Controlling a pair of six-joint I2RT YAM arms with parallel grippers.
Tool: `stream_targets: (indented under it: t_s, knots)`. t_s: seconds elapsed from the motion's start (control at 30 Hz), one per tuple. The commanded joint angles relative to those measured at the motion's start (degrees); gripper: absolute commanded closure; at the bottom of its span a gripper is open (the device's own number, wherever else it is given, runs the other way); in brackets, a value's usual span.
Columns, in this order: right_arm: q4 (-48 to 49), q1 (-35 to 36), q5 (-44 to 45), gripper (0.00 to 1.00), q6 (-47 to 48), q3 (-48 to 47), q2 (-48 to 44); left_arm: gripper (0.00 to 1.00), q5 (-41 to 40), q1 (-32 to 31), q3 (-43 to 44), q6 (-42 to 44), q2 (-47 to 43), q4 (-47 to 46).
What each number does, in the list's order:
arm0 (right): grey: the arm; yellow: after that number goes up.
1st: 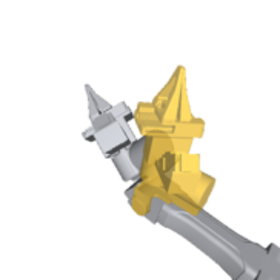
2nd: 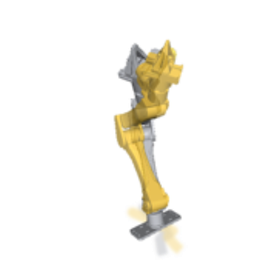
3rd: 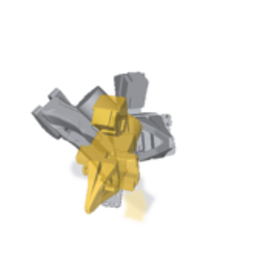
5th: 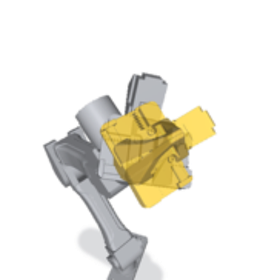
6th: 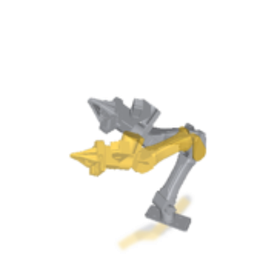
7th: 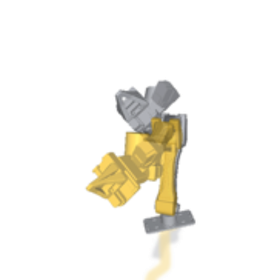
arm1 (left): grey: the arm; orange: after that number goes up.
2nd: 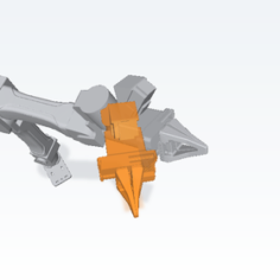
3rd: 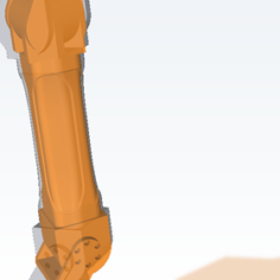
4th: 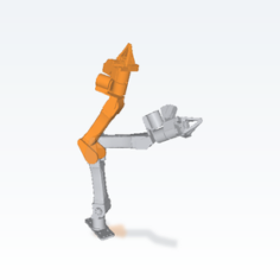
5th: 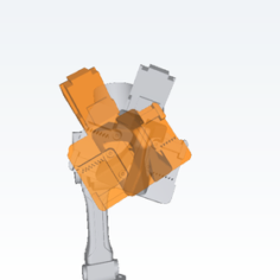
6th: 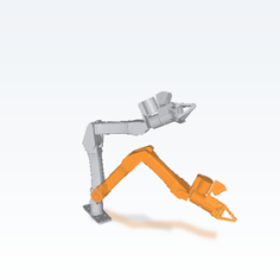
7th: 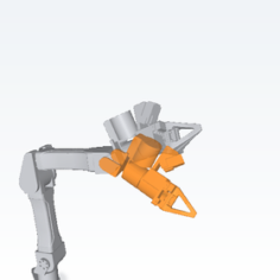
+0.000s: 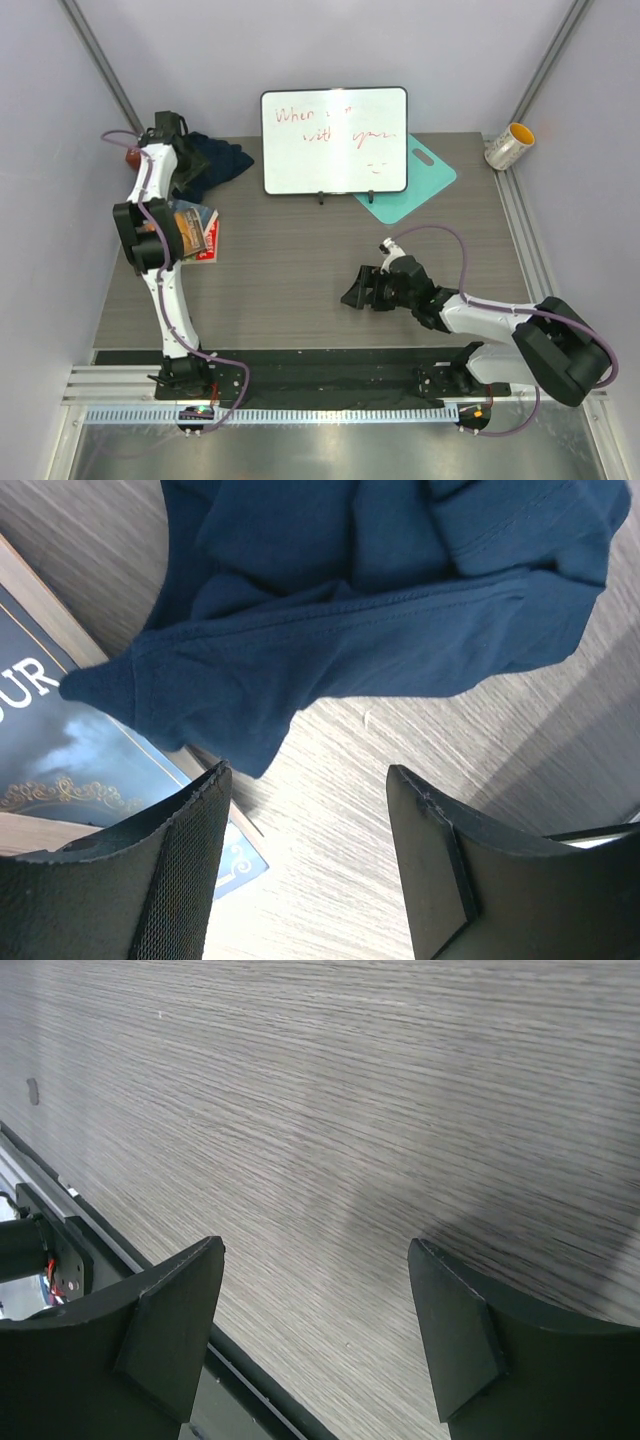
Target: Fold and stack the t-shirts
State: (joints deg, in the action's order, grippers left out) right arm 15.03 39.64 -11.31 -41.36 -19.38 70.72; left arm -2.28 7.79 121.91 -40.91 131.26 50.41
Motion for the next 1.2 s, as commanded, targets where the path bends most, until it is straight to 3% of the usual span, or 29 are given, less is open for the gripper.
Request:
stream_targets:
  t_s: [0.0,0.2,0.43,0.87,0.97,1.07,1.1,1.13,1.17]
  knots:
    - [2.6,0.3,-1.6,0.2,-0.6,-1.1,1.3,0.36,-2.5,1.1,1.8,1.9,-3.2,-3.4]
    - [2.5,0.3,-2.9,0.2,0.1,-1.5,3.1,0.35,-0.4,3.8,2.8,-1.0,-0.6,-7.4]
    - [0.2,0.3,-1.0,0.21,0.8,-2.1,2.9,0.34,1.5,4.1,12.0,-1.4,7.8,-2.0]
    - [1.1,0.2,-0.2,0.21,0.6,-3.0,5.4,0.34,3.7,3.5,9.6,0.3,13.3,-2.1]
    - [1.2,0.2,-0.4,0.21,0.5,-3.2,5.5,0.41,4.0,3.5,8.8,-0.1,13.2,-3.6]
    - [1.1,0.3,-0.4,0.22,0.4,-3.2,5.2,0.62,4.4,3.5,9.3,-0.8,13.7,-4.6]
    - [1.1,0.2,-0.5,0.22,0.3,-3.1,5.0,0.89,4.3,3.5,9.8,-1.1,14.4,-4.6]
    - [1.1,0.3,-0.5,0.22,0.2,-2.9,4.8,1.0,4.1,3.5,11.2,-1.5,14.9,-4.3]
    - [1.1,0.3,-0.4,0.22,0.2,-2.7,4.7,1.0,4.1,3.5,12.1,-1.9,15.6,-3.6]
